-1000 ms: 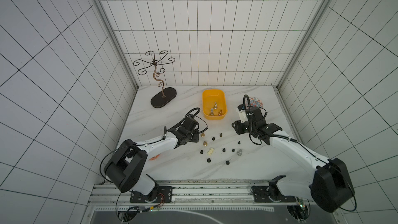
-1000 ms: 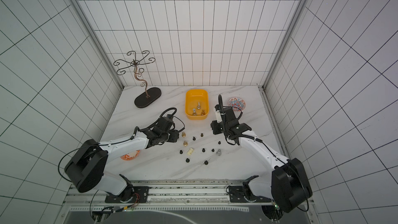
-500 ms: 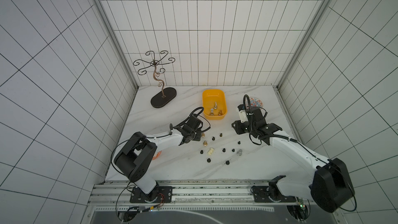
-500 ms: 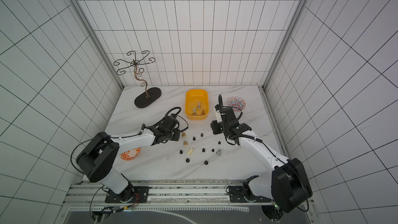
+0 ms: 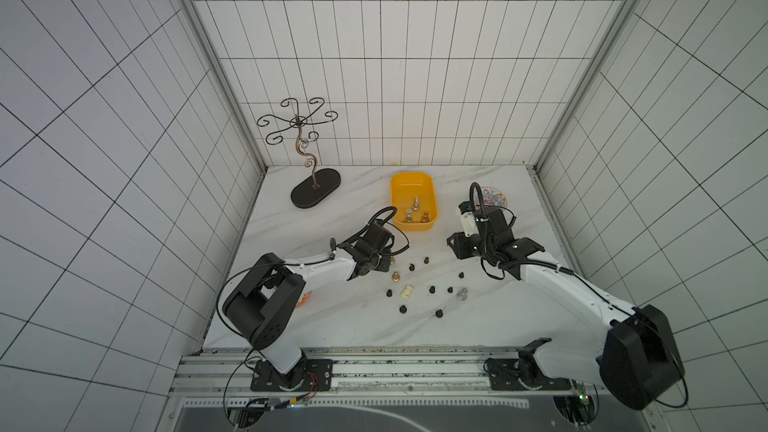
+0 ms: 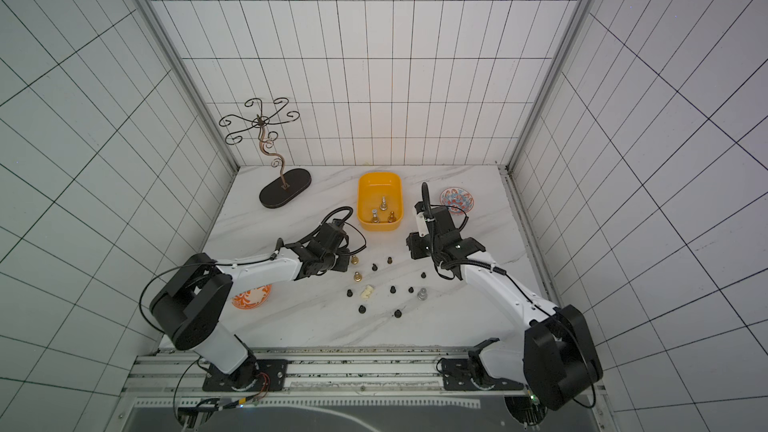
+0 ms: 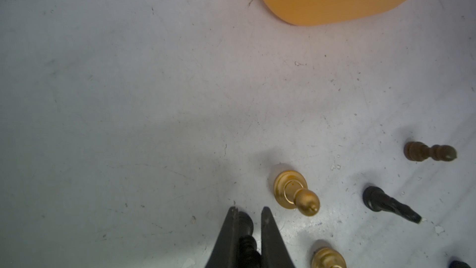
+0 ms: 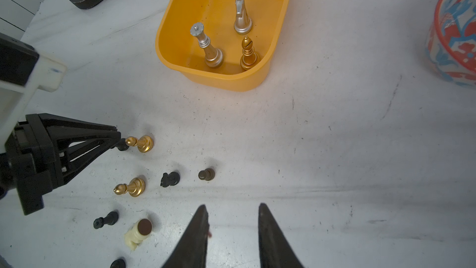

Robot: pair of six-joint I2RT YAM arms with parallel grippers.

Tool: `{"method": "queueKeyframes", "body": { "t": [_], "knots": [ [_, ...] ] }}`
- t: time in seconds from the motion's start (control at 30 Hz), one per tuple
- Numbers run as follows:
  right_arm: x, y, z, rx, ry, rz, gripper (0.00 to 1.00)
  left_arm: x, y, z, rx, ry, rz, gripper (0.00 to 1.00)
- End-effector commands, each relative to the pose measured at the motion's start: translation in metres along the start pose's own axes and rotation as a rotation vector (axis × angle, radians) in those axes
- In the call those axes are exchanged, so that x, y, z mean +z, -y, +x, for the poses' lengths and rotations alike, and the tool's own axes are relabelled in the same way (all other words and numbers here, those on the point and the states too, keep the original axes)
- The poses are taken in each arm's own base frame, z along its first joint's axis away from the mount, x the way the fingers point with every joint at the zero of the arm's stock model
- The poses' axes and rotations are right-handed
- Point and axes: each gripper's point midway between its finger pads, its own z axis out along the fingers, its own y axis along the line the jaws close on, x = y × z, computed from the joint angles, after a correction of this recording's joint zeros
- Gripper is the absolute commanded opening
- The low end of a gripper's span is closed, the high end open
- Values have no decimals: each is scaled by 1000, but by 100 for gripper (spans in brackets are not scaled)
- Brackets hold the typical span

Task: Put the chess pieces into the storage box
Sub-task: Pick up the chess piece at the center of the board, then place the chess piece in the storage box.

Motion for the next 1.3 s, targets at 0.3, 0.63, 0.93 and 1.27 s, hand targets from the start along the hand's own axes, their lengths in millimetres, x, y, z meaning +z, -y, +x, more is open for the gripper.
{"method": "queueKeyframes", "body": {
  "t": [0.3,0.63,0.93,1.27],
  "knots": [
    [-2,6,15,17,-22,15,34,-25,11,-32,-7,92,25,9],
    [-5,6,15,17,-21,12,34,-50,28,-75,9,181,69,9],
    [-10,6,11,15,-11,17,33,-44,56,-139,66,254,94,9],
    [-12,4,17,14,-55,7,33,3,53,-212,38,288,141,9]
  ]
}}
